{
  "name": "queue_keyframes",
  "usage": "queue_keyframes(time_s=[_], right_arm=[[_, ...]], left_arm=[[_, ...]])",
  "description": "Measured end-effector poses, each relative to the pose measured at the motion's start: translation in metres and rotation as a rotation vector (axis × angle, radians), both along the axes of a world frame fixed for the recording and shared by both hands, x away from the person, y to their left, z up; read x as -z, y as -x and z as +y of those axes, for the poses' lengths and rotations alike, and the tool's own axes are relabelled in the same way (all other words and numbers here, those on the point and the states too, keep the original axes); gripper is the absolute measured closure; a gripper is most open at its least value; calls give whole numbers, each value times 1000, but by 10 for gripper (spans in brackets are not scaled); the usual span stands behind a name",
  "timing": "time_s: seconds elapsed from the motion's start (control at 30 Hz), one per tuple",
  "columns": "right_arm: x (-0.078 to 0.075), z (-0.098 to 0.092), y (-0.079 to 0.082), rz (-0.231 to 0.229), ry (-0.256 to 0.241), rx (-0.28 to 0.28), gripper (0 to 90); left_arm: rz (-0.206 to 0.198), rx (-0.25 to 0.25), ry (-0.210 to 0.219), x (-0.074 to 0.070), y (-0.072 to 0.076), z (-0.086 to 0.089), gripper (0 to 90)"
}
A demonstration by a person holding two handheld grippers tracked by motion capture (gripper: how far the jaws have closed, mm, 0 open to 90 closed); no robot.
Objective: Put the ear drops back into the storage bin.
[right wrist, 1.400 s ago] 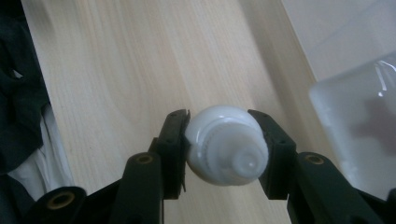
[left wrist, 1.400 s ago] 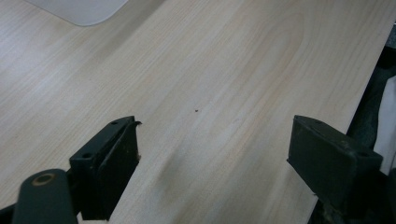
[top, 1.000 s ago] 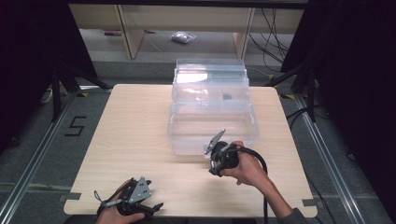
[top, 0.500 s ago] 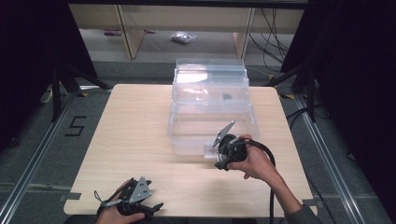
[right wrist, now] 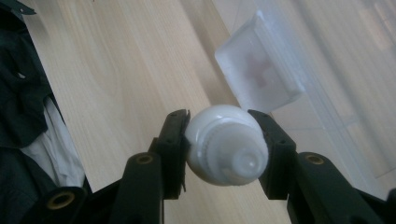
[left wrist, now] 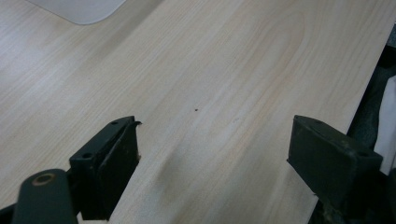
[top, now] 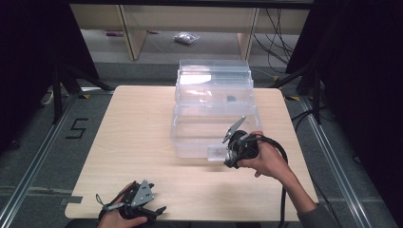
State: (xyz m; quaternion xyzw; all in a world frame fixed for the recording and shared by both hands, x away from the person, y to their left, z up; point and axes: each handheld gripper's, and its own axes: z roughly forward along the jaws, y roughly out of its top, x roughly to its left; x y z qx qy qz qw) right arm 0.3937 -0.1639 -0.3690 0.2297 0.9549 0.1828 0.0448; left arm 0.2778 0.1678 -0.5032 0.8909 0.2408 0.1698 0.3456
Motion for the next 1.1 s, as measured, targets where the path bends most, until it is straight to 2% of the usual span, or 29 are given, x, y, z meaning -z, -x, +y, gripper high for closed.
queue_keyframes(time_s=[0.17,0.3,0.33,0.5,0.7,0.73,0.83,1.1], right_arm=[[-6,-5,-5,-2,-9,-1,602],[-10,-9,-7,6,-9,31,602],[-12,-10,-9,2,-10,19,602],[-17,-13,-10,12,-13,29,602],[-23,-16,-14,13,-3,50,602],[-24,-16,-15,12,-7,37,602],[-28,-18,-17,6,4,46,603],[-35,-22,-23,-1,10,55,602]], left_arm=[[0,0,0,0,0,0,157],[0,-1,1,0,0,0,157],[1,-1,1,0,0,0,157],[1,-1,1,0,0,0,157],[1,-1,2,0,0,0,157],[1,-1,2,0,0,0,157],[4,-3,-7,0,0,0,157],[2,-2,2,0,0,0,157]])
